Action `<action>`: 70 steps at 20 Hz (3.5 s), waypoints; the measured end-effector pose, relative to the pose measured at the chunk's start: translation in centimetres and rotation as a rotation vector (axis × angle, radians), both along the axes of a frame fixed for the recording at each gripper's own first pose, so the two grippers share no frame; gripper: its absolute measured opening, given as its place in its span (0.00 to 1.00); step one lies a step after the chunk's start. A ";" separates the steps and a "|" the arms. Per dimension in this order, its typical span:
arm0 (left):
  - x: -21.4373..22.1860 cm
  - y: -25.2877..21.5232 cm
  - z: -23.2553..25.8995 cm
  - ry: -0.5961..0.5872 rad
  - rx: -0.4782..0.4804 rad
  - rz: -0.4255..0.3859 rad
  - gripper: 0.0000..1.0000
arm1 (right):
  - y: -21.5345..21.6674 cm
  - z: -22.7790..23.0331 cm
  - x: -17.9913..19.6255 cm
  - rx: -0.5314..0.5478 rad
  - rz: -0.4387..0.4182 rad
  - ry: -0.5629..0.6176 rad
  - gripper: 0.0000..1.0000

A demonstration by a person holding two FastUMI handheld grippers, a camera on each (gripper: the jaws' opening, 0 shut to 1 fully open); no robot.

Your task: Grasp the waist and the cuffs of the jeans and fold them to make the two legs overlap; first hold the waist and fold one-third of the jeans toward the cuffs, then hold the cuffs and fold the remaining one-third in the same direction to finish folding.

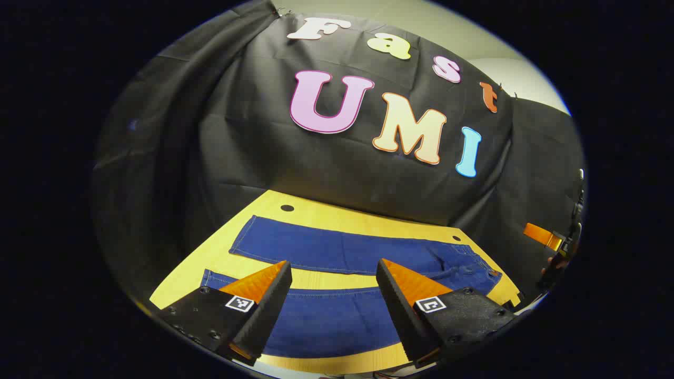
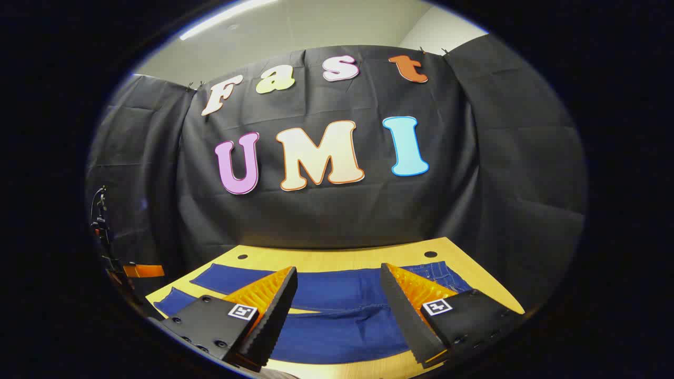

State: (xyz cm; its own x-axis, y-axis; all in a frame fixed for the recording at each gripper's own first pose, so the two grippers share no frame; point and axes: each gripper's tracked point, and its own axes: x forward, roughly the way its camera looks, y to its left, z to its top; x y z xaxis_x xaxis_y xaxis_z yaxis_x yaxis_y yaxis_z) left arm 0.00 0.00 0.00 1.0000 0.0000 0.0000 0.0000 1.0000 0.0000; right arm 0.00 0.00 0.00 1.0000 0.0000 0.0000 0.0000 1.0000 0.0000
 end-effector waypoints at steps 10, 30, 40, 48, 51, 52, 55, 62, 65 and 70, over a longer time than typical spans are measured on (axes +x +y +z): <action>0.2 1.5 -3.1 0.098 0.036 -0.062 0.95 | 0.3 -1.2 -1.9 -0.006 -0.026 0.045 0.98; -4.2 6.5 -17.7 0.761 0.657 -0.538 0.94 | 0.0 -7.7 -6.1 -0.114 -0.074 0.202 0.98; -4.2 9.3 -20.6 0.908 0.809 -0.545 0.92 | -1.3 -8.6 -5.8 -0.175 -0.118 0.229 0.98; -4.1 9.0 -21.0 0.935 0.820 -0.540 0.78 | -0.6 -9.4 -3.3 -0.136 -0.086 0.244 0.99; -2.9 9.0 -21.0 0.949 0.807 -0.475 0.34 | -0.4 -9.7 -2.6 -0.139 -0.059 0.257 0.99; -2.8 9.0 -20.7 0.942 0.821 -0.477 0.28 | -0.5 -10.1 -2.3 -0.144 -0.046 0.270 0.99; -2.4 8.9 -20.6 0.946 0.874 -0.500 0.09 | -0.4 -11.2 -1.5 -0.176 0.030 0.320 0.99; -1.8 8.6 -20.5 0.961 0.767 -0.367 0.00 | -6.2 -15.2 0.9 -0.351 0.234 0.499 1.00; -1.8 8.4 -20.5 0.966 0.729 -0.323 0.00 | -10.4 -18.7 1.3 -0.468 0.300 0.635 0.99; -1.5 8.3 -20.6 0.991 0.703 -0.295 0.00 | -16.4 -24.1 1.9 -0.621 0.384 0.836 0.99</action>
